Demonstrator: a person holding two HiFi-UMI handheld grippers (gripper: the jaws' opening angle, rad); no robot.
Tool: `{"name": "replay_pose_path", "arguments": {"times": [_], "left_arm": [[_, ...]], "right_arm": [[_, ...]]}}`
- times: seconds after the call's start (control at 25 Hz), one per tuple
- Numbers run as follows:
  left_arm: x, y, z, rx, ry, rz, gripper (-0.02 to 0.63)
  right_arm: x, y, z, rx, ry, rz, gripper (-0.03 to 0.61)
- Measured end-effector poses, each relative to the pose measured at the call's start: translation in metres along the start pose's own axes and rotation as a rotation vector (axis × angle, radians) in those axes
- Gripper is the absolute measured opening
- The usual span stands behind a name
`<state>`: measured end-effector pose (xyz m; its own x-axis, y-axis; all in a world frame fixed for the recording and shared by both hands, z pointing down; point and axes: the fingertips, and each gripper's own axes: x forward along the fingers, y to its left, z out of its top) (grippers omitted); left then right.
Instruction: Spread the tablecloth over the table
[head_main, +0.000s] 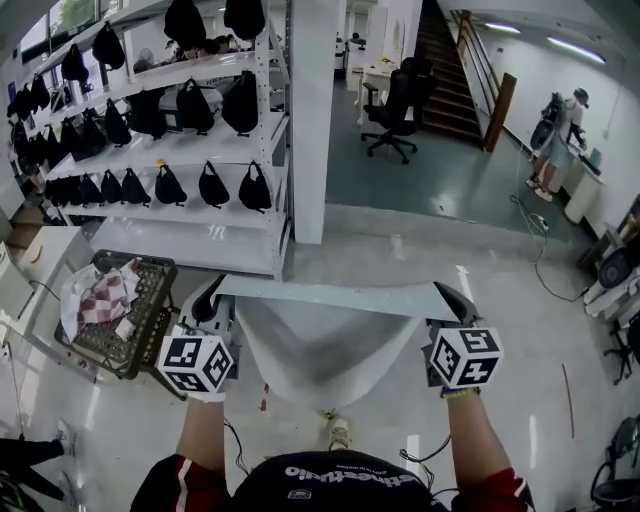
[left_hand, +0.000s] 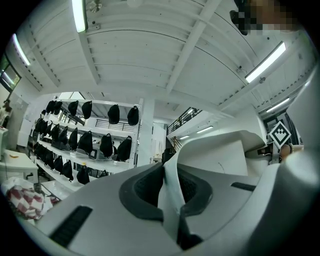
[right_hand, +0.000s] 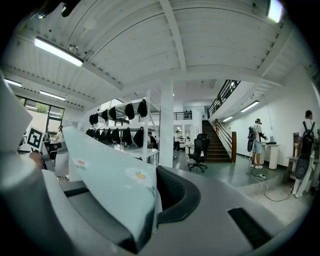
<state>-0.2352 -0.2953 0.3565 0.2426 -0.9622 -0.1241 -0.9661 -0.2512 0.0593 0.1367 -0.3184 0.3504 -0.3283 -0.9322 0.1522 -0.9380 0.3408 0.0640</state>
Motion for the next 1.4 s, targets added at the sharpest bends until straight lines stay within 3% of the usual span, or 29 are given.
{"name": "replay_pose_path", "arguments": {"times": [1.4], "left_arm": [[0.149,0.015,0.068,0.081,-0.099,0.033,0.028]], "right_arm": [[0.129,-0.073,0.071,0.001,-0.073,0.039,0.029]]}}
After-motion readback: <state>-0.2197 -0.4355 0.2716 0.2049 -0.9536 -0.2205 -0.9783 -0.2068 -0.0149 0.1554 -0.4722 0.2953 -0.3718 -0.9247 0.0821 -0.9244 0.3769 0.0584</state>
